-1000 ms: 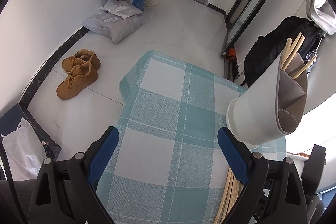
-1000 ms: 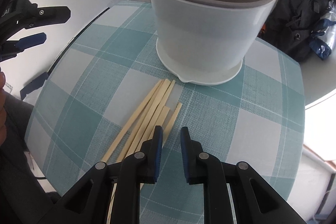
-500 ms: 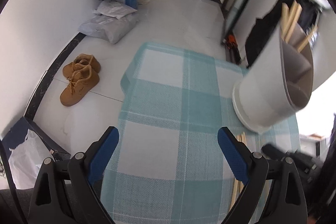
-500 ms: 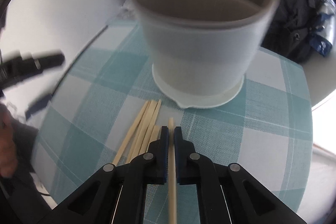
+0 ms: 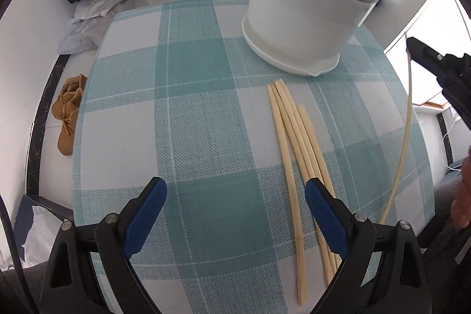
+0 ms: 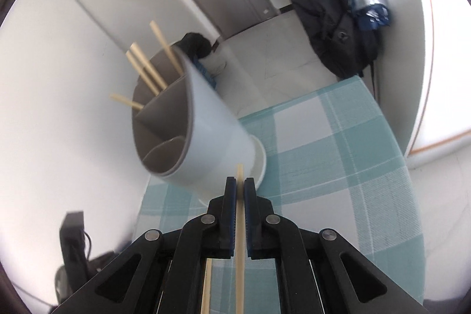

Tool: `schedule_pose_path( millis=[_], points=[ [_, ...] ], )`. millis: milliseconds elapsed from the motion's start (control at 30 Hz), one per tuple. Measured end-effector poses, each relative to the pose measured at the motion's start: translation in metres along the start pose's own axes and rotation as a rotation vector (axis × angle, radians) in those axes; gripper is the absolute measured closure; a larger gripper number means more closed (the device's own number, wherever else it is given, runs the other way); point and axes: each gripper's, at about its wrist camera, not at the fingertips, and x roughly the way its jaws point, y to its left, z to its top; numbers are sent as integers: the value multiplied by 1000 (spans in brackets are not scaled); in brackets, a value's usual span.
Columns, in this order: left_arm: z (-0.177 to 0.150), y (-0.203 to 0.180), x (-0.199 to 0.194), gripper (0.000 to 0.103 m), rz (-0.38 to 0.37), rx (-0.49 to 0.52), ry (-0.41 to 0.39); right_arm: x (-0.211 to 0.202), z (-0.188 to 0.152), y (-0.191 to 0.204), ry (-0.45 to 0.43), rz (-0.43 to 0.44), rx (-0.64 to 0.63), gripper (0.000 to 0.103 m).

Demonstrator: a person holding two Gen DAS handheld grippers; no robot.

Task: Organize utensils
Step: 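Close the left gripper on a chopstick while the right gripper holds its chopstick, then raise both held chopsticks over the holder and lower them into it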

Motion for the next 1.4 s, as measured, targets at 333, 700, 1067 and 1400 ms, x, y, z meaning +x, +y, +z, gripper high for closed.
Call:
schedule_pose_path(
  millis=[333, 700, 1067, 1400],
  points=[
    [8, -7, 11, 11, 97, 37, 5, -39, 11, -8, -92, 16, 29, 99],
    [40, -11, 19, 51, 108, 4, 22, -42, 7, -7, -108, 24, -7, 99],
    [49, -22, 20, 101, 126, -108, 11, -44, 8, -6, -109, 29, -17, 99],
    [48, -21, -9, 102, 52, -132, -77, -50, 1, 16, -134, 43, -105, 99]
  ],
)
